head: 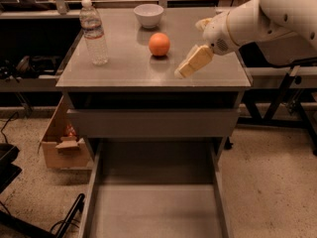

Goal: Place orange into middle drawer

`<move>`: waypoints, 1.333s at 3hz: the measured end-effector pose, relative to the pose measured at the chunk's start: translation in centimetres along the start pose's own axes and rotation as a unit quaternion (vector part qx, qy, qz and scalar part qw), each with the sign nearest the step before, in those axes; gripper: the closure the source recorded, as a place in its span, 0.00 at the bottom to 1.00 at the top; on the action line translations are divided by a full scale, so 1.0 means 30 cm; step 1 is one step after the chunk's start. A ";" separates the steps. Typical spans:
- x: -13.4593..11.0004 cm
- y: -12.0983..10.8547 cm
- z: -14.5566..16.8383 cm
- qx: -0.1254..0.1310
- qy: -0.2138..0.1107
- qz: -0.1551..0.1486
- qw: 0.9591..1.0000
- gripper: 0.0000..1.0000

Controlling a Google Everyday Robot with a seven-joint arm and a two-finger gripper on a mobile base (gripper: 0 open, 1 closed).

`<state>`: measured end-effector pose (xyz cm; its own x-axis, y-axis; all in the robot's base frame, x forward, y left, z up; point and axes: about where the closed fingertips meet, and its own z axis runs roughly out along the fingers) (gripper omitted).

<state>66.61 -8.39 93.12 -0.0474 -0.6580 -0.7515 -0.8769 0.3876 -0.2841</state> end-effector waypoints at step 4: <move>-0.044 -0.314 0.262 0.055 -0.094 0.051 0.993 0.00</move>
Offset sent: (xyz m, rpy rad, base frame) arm 0.0852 -0.0072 -0.0005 0.1983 -0.1162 -0.1438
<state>78.69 -6.10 92.12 -0.0341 -0.4831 -0.8749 -0.8140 0.5213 -0.2561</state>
